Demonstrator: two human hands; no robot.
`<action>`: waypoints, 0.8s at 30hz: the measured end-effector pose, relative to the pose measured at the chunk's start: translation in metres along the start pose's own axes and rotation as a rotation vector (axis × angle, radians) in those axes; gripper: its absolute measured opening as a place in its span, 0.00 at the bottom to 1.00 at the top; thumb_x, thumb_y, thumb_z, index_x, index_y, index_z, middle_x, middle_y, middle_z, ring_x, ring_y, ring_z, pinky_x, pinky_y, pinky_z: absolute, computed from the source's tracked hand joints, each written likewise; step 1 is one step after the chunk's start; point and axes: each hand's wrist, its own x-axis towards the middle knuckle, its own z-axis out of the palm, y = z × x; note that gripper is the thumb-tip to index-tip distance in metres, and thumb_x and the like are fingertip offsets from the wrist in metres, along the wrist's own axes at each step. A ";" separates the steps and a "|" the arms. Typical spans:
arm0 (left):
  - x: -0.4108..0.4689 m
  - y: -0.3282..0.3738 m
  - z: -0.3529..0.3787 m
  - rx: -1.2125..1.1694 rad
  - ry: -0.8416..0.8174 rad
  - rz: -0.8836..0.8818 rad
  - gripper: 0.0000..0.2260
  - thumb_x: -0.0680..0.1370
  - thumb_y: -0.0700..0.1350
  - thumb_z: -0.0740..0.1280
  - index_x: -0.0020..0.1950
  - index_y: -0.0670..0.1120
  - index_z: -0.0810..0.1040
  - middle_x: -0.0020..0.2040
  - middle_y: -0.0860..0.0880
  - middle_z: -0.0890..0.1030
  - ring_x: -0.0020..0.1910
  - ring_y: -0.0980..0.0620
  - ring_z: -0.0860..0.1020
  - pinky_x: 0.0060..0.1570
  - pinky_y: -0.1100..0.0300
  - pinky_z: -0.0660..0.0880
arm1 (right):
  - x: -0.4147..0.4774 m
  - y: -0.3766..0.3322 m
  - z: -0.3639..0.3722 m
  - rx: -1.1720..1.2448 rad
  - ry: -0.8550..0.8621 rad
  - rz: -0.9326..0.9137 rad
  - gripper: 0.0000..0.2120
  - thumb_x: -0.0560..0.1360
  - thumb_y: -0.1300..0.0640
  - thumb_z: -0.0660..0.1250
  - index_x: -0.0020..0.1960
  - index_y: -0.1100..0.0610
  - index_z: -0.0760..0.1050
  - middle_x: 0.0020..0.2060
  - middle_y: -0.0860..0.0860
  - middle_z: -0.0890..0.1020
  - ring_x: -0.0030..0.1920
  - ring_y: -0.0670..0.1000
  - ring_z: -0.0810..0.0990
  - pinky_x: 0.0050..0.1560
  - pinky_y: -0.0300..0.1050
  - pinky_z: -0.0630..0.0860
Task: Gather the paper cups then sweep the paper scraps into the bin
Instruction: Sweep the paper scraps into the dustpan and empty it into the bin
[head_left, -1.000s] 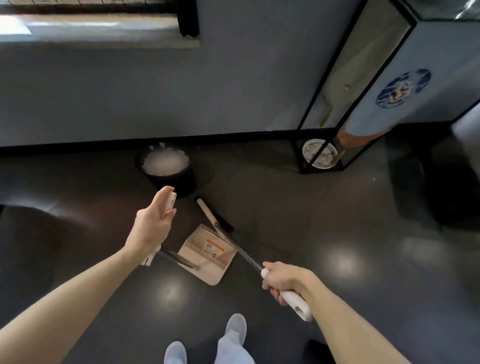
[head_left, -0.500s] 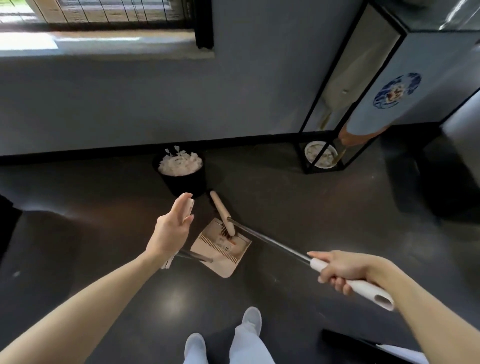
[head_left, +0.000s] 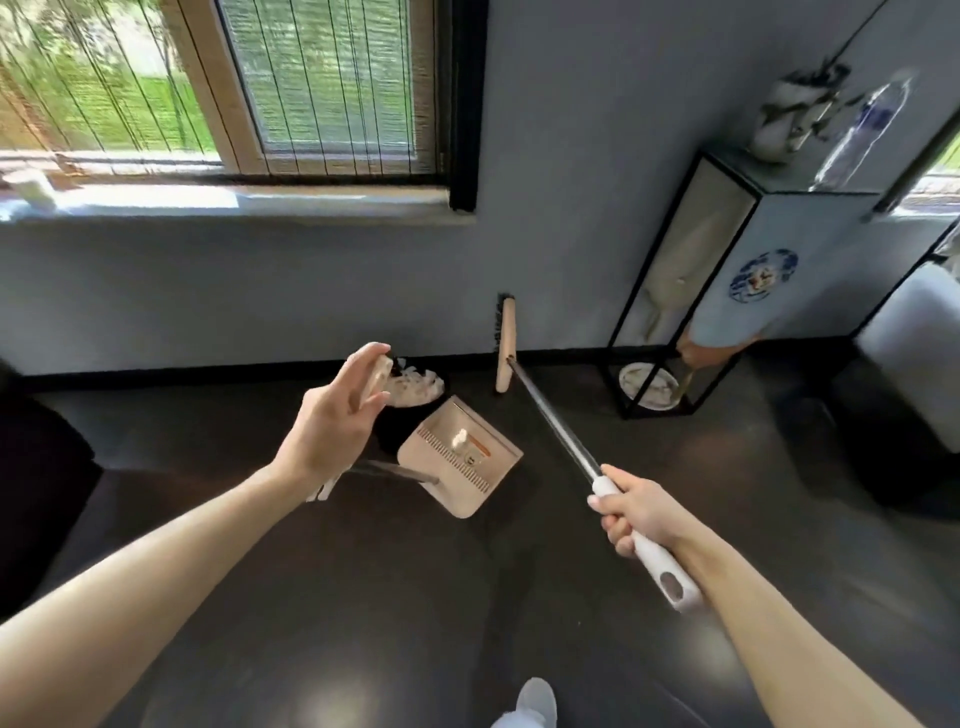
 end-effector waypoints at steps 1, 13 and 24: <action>-0.002 0.007 -0.011 -0.002 0.026 0.017 0.20 0.79 0.41 0.66 0.68 0.59 0.69 0.49 0.59 0.79 0.33 0.65 0.77 0.34 0.72 0.71 | -0.005 -0.002 0.009 0.019 0.003 -0.033 0.34 0.78 0.68 0.62 0.77 0.47 0.54 0.20 0.50 0.69 0.18 0.44 0.65 0.18 0.34 0.64; -0.005 0.065 -0.111 0.041 0.129 0.331 0.26 0.78 0.35 0.66 0.73 0.49 0.67 0.65 0.52 0.74 0.64 0.64 0.71 0.63 0.69 0.68 | -0.041 -0.051 0.099 0.153 -0.093 -0.296 0.32 0.78 0.66 0.62 0.76 0.49 0.56 0.22 0.48 0.73 0.21 0.43 0.68 0.19 0.35 0.67; 0.009 0.069 -0.109 0.905 -0.096 0.820 0.32 0.69 0.35 0.75 0.68 0.50 0.66 0.36 0.44 0.77 0.20 0.44 0.74 0.15 0.56 0.72 | -0.048 -0.052 0.095 0.212 -0.230 -0.247 0.28 0.78 0.68 0.61 0.75 0.53 0.60 0.26 0.50 0.71 0.21 0.43 0.67 0.18 0.34 0.65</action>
